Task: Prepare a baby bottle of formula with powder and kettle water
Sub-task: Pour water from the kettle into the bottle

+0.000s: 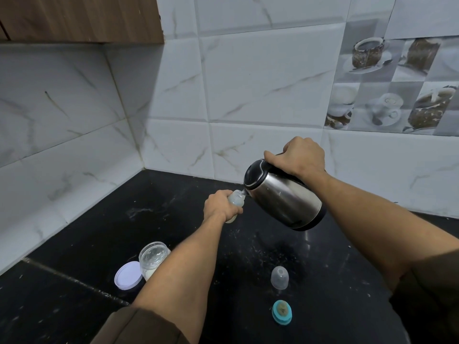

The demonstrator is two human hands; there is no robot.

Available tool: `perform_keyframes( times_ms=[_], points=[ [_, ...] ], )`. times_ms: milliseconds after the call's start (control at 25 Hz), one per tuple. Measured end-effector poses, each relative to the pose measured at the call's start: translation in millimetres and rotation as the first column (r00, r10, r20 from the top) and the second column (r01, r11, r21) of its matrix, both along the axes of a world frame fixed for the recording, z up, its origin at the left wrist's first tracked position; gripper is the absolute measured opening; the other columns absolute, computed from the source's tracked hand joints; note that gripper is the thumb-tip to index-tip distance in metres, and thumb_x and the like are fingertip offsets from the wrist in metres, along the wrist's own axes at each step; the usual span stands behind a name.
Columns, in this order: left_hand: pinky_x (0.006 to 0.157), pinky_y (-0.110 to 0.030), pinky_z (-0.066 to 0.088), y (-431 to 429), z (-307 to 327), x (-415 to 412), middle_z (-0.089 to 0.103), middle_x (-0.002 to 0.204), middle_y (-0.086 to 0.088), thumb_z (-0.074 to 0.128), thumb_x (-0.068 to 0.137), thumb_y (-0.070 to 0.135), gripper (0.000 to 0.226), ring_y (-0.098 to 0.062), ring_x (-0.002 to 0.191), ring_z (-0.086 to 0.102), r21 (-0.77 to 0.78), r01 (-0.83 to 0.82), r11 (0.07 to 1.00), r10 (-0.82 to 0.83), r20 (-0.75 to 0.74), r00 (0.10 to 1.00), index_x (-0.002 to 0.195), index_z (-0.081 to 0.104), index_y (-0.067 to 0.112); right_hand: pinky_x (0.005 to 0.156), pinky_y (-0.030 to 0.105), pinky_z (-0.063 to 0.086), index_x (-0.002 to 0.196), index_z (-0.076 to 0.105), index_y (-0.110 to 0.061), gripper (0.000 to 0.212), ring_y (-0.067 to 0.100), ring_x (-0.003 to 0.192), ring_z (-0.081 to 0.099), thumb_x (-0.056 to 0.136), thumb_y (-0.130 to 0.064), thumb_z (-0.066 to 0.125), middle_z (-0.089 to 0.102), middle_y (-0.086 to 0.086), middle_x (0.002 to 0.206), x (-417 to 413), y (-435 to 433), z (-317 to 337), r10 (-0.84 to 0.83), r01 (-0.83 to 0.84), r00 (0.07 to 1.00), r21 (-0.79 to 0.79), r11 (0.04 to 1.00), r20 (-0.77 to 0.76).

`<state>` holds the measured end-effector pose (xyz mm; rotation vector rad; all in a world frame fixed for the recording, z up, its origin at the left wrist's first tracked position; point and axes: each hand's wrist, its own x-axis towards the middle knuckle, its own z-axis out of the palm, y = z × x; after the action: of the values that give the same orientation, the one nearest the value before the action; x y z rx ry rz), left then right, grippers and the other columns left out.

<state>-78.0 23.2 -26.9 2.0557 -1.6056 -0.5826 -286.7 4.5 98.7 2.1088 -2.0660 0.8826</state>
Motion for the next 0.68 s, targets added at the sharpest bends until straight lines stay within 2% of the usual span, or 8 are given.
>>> perform_keyframes(
  times_ms=[200,680],
  points=[
    [0.092,-0.039,0.056,0.9,-1.4,-2.3,0.074,0.11,0.0,0.089,0.074,0.036,0.052,-0.023,0.105,0.066,0.007,0.003,1.0,-0.003,0.005,1.0,0.122,0.071,0.035,0.051,0.027,0.033,0.05,0.049,-0.014,0.058,0.023,0.052,0.052,0.074,-0.065,0.062,0.05,0.0,0.048,0.1,1.0,1.3,0.007,-0.007,0.999,-0.007,1.0,-0.044],
    [0.093,-0.042,0.057,5.7,1.0,-7.5,0.073,0.108,0.001,0.089,0.072,0.036,0.052,-0.023,0.105,0.067,0.023,0.024,0.999,-0.025,0.024,0.999,0.121,0.072,0.035,0.052,0.027,0.035,0.05,0.048,-0.015,0.058,0.021,0.052,0.051,0.074,-0.066,0.059,0.05,0.0,0.049,2.6,6.2,6.4,0.015,-0.019,0.992,-0.03,0.999,-0.123]
  ],
)
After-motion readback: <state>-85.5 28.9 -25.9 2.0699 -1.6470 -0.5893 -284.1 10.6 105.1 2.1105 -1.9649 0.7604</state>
